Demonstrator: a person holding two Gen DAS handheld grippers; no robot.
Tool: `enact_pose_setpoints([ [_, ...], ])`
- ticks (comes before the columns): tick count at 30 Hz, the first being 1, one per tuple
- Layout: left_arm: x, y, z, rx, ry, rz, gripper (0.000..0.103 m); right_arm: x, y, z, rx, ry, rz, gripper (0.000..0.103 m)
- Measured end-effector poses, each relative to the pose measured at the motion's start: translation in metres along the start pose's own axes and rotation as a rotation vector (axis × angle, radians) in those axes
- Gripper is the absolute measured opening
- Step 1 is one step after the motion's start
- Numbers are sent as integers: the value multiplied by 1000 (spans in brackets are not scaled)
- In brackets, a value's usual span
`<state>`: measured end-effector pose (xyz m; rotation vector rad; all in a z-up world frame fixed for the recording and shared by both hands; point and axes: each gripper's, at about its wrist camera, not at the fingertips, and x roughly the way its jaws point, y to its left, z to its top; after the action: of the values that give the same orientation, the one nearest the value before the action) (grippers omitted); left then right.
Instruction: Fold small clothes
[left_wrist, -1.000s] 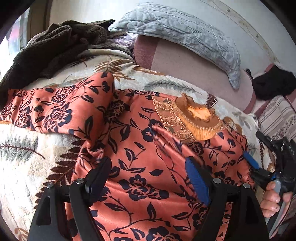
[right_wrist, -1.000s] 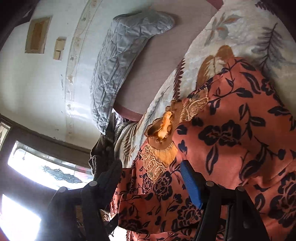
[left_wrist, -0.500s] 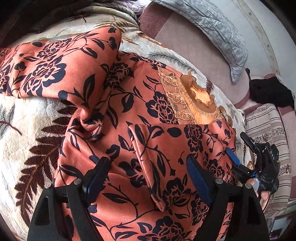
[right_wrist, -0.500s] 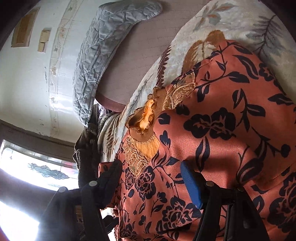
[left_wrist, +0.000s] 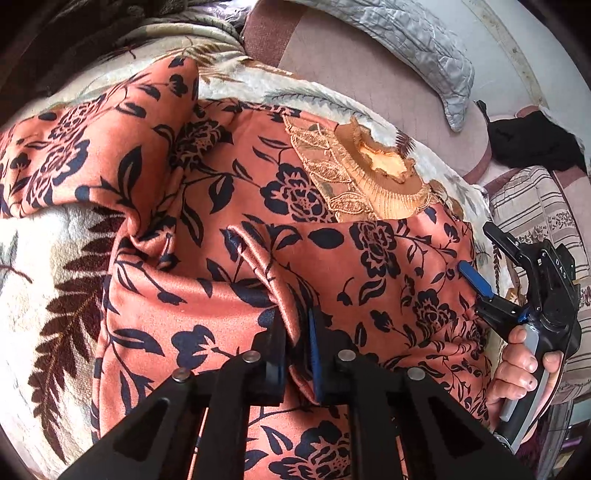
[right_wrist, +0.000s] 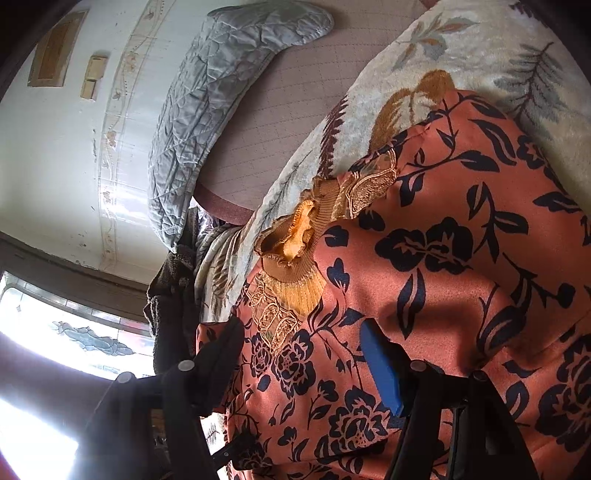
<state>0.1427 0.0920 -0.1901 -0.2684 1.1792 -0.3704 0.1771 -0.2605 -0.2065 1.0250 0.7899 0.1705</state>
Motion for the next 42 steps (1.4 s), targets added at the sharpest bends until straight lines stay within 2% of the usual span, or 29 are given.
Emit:
enact_pose_setpoints([
  [4, -6, -11, 4, 75, 16, 14, 11, -3, 12, -2, -69, -12, -17, 68],
  [8, -2, -5, 6, 48, 63, 13, 22, -2, 16, -3, -99, -11, -42, 68],
  [10, -6, -3, 6, 57, 76, 2, 24, -2, 15, -2, -97, -13, -45, 68],
  [13, -28, 0, 11, 72, 8, 2, 32, -5, 13, 0, -87, -22, -44, 68],
  [15, -38, 5, 17, 46, -55, -2, 51, -5, 12, 1, -82, -25, -43, 68],
  [17, -30, 7, 26, 26, -58, 4, 55, -4, 12, 0, -79, -23, -43, 68],
  [21, 17, 9, 39, 6, 53, 17, 55, 0, 13, -3, -81, -12, -47, 68],
  [22, 28, 12, 39, -9, 77, 29, 52, -1, 13, -3, -82, -12, -47, 68],
  [23, 36, 14, 39, -24, 91, 44, 39, -2, 12, -2, -82, -15, -47, 68],
  [24, 36, 15, 38, -30, 76, 57, 32, -4, 12, -1, -82, -19, -45, 68],
  [25, 32, 14, 39, -26, 63, 39, 27, -6, 12, 0, -82, -26, -45, 68],
  [26, 29, 11, 40, -22, 58, -6, 12, -9, 12, 1, -82, -35, -45, 68],
  [27, 25, 10, 41, -22, 47, -39, 11, -11, 11, 2, -84, -44, -47, 68],
  [28, 21, 7, 41, -13, 22, -31, 11, -13, 10, 3, -85, -51, -51, 68],
  [32, 1, -15, 47, 75, -68, 61, 9, -18, 2, 8, -54, -58, -43, 68],
  [36, -22, -38, 75, 195, -142, 181, 9, -18, 0, 12, -18, -53, 1, 68],
  [38, -10, -37, 91, 249, -90, 250, 10, -17, 2, 12, -19, -49, 5, 68],
  [40, 16, -27, 101, 255, -10, 361, 14, -13, 1, 13, -14, -34, -13, 68],
  [41, 32, -18, 101, 248, 44, 423, 15, -8, -2, 14, -6, -15, -33, 68],
  [42, 41, -10, 98, 240, 88, 450, 17, -1, -8, 15, 10, 17, -75, 68],
])
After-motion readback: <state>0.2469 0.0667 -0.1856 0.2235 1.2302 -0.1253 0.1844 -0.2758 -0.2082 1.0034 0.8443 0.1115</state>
